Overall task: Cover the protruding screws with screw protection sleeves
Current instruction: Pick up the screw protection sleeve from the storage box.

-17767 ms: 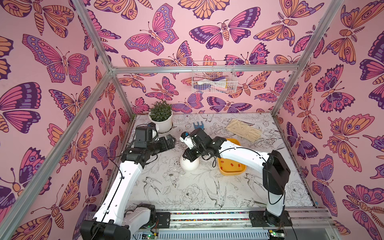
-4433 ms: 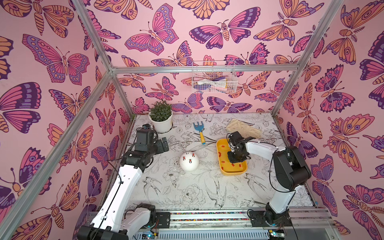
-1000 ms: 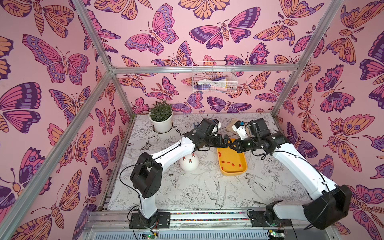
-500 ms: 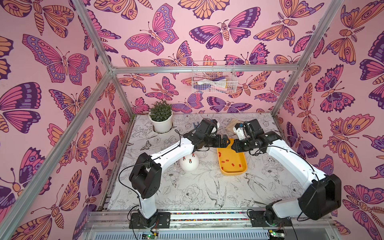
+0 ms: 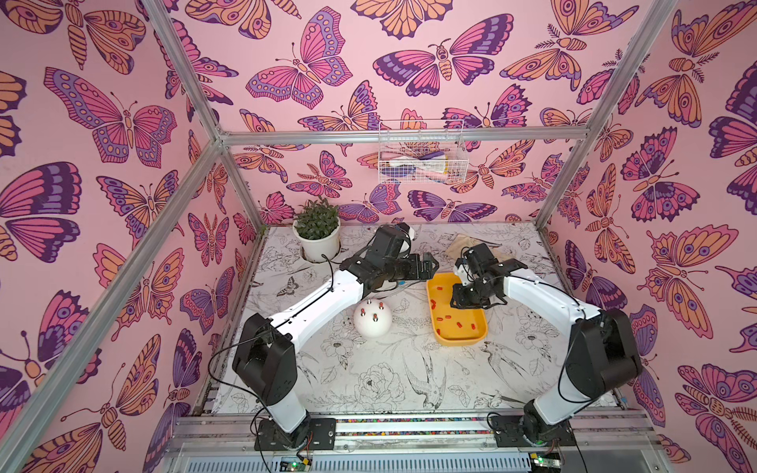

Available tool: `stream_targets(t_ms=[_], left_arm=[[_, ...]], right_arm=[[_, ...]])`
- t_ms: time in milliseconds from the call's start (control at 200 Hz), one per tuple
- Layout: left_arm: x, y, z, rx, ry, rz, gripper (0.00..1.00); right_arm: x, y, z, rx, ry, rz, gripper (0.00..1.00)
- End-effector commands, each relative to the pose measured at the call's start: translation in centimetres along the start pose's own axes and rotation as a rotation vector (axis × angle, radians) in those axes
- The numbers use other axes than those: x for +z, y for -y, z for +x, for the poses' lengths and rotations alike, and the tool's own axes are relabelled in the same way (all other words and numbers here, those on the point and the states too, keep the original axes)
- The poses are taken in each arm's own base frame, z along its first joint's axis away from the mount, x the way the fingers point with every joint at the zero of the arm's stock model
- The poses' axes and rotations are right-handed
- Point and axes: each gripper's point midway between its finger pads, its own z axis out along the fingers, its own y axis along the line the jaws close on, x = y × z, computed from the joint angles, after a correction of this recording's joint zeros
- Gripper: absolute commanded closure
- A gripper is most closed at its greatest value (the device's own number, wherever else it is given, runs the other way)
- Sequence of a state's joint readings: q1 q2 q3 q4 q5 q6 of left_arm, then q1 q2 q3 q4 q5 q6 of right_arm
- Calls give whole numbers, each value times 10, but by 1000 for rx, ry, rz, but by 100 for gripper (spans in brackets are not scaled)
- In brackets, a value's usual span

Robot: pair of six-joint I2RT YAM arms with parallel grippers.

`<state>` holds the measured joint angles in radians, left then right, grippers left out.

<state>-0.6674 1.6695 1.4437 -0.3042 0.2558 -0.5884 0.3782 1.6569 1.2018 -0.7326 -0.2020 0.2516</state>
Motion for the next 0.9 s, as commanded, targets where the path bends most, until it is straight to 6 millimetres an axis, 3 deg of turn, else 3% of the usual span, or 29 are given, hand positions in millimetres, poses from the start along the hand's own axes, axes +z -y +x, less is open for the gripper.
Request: stream_targets(t_ms=[0, 306, 897], left_arm=[[-11, -10, 5, -1, -4, -41, 0], [-21, -11, 3, -2, 10, -69, 0], [-27, -17, -3, -12, 15, -73, 0]], right_arm=[[12, 5, 11, -92, -80, 40, 64], [37, 9, 15, -213, -155, 107, 63], [68, 18, 13, -258, -217, 189, 63]])
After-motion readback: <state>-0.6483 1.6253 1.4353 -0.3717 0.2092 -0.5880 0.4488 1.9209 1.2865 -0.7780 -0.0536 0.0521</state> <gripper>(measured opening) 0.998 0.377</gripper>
